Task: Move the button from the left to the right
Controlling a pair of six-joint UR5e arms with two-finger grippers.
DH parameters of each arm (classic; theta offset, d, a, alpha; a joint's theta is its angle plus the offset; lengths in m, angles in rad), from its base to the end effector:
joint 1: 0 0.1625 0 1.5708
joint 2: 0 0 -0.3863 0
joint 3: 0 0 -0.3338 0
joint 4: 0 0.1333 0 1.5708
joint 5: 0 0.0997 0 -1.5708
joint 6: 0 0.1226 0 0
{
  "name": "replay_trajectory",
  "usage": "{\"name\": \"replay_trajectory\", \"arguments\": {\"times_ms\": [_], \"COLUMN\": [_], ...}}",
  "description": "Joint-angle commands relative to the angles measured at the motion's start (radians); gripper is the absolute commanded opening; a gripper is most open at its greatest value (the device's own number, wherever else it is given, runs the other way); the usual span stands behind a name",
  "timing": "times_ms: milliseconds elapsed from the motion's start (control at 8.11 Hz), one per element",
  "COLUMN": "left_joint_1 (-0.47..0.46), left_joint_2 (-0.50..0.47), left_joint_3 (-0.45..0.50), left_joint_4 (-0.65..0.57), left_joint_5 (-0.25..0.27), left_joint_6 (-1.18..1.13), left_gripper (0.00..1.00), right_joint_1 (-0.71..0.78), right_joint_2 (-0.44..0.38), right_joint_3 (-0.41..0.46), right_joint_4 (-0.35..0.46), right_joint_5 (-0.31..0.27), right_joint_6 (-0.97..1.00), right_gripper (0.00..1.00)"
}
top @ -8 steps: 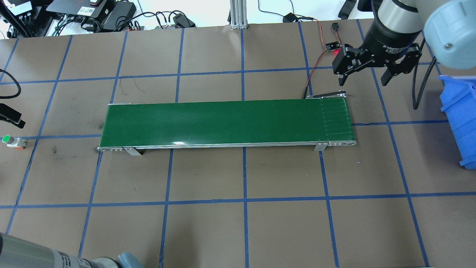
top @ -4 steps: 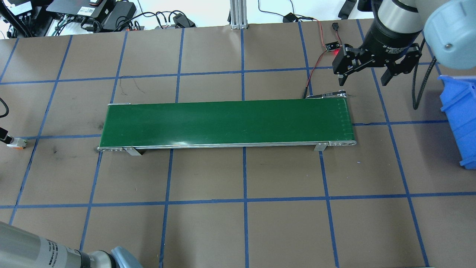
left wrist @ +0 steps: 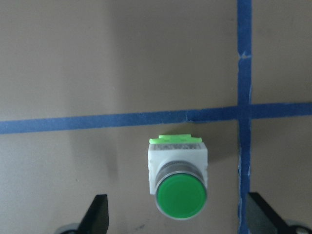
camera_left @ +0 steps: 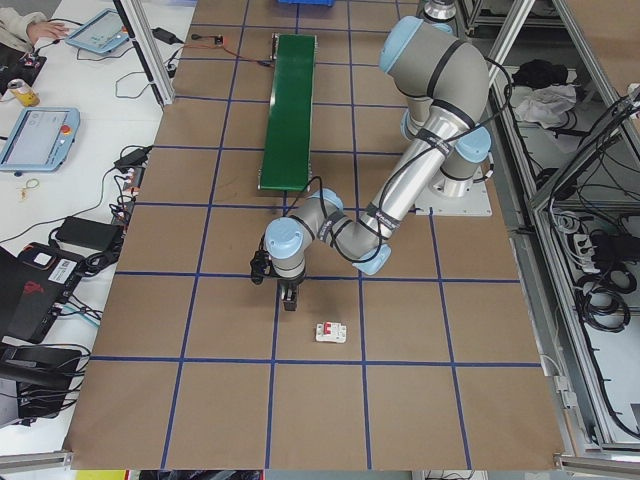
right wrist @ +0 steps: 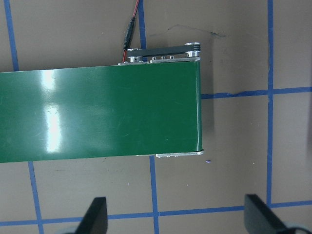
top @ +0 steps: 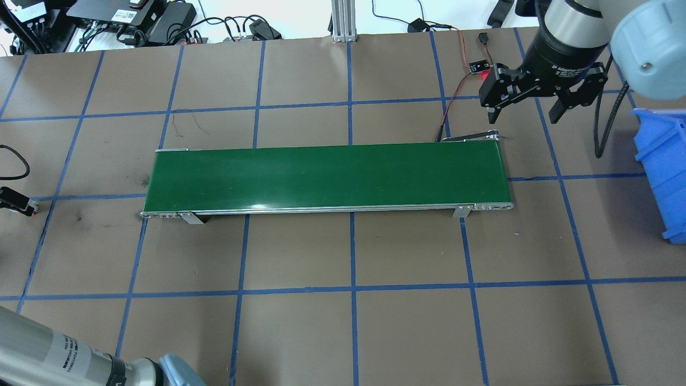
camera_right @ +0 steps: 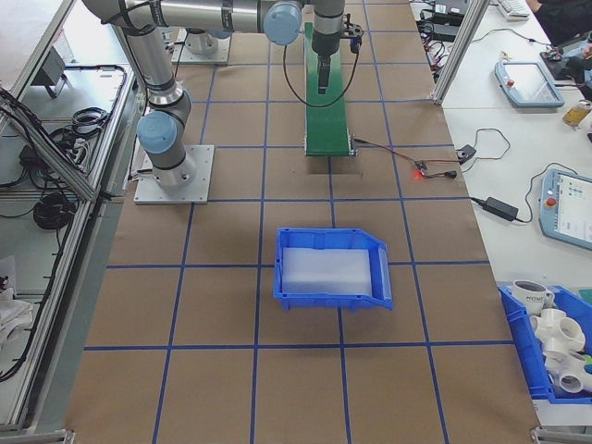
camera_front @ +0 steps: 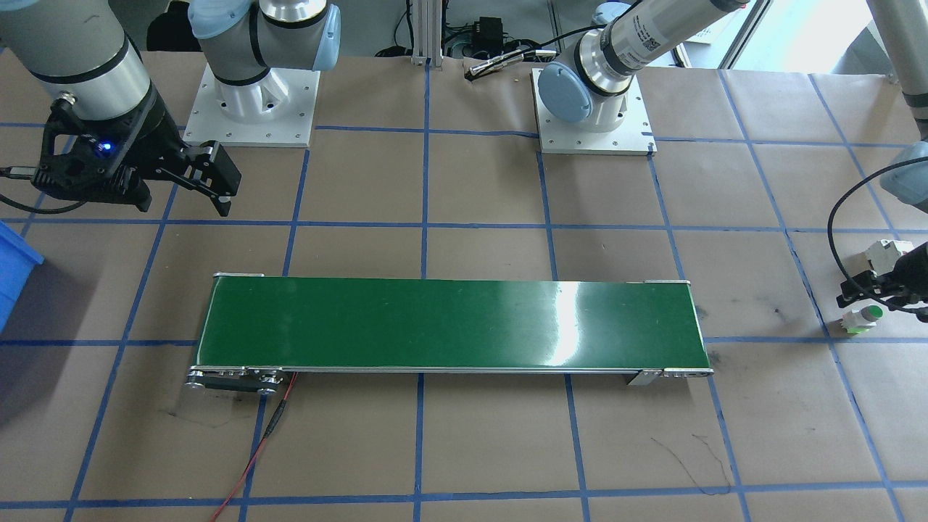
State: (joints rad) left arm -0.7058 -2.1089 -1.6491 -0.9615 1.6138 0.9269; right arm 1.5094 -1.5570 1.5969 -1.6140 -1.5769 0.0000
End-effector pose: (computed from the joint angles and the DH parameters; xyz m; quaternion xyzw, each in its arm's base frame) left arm 0.3502 -0.4666 0.1780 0.0310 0.9993 0.0190 0.0107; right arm 0.1054 -0.4463 0.4132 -0.0307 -0.9995 0.0016 0.0031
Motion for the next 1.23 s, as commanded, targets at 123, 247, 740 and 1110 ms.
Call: {"name": "replay_trajectory", "arguments": {"times_ms": [123, 247, 740, 1110], "left_joint_1": [-0.001, -0.001, -0.001, -0.015], "left_joint_2": [-0.019, -0.019, -0.017, 0.013], "left_joint_3": [0.0, 0.0, -0.001, 0.0], "left_joint_4": [0.009, 0.009, 0.017, 0.006], "left_joint_5": [-0.035, -0.082, -0.083, -0.074], "left_joint_6": [-0.023, -0.022, 0.003, 0.033], "left_gripper": [0.98, 0.84, 0.25, 0.0], "right_joint_1": [0.0, 0.0, 0.0, 0.0], "right_joint_2": [0.0, 0.0, 0.0, 0.0], "right_joint_3": [0.0, 0.0, 0.0, 0.0], "right_joint_4": [0.0, 0.0, 0.0, 0.0], "right_joint_5": [0.0, 0.0, 0.0, 0.0], "right_joint_6": [0.0, 0.0, 0.0, 0.0], "right_gripper": [1.0, 1.0, 1.0, 1.0]}}
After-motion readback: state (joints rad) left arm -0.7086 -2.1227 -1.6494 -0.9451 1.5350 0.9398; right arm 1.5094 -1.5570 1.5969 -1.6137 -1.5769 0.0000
